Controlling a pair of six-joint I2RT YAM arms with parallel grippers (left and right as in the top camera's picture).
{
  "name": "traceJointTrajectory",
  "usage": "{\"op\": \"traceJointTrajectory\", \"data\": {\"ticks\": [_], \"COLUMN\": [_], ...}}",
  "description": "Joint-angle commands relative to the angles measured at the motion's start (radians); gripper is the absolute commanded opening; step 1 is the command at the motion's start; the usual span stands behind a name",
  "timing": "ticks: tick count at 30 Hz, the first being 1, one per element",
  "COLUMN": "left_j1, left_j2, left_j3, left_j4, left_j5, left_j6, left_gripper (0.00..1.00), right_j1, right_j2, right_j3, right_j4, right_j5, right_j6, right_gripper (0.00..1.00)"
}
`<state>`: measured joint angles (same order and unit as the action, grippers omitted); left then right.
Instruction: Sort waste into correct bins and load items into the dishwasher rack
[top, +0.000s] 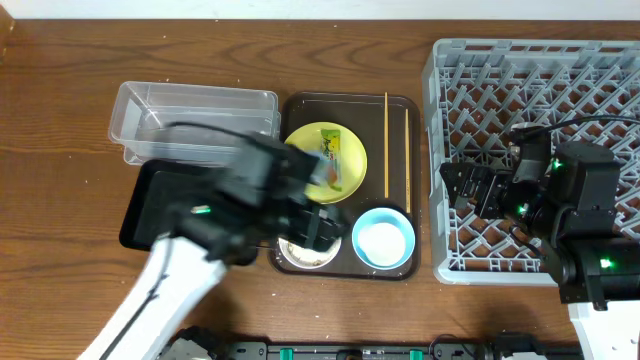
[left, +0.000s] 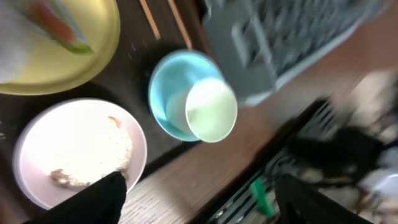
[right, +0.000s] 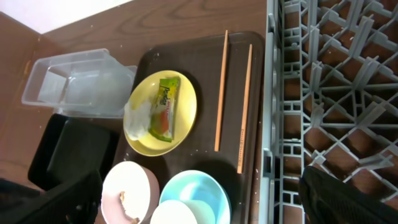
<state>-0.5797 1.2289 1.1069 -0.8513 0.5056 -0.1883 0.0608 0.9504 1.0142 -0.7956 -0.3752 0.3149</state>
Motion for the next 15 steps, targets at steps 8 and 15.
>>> {"op": "traceJointTrajectory", "data": {"ticks": [8,15], "left_j1": [-0.259,-0.259], "left_j2": [0.372,0.435], "left_j3": [-0.004,0.006], "left_j4": [0.165,0.203], "left_j5": [-0.319,-0.307], "left_j6": [-0.081,-0.102], "left_gripper": [0.62,0.21], "right_j1": [-0.010,-0.010], "right_j2": [-0.006,-0.006], "right_j3": [0.022,0.022], "right_j4": [-0.037,-0.069], "right_j5": [-0.018,-0.018], "right_j6": [0.021,0.021], "right_gripper": [0.99,0.99]}}
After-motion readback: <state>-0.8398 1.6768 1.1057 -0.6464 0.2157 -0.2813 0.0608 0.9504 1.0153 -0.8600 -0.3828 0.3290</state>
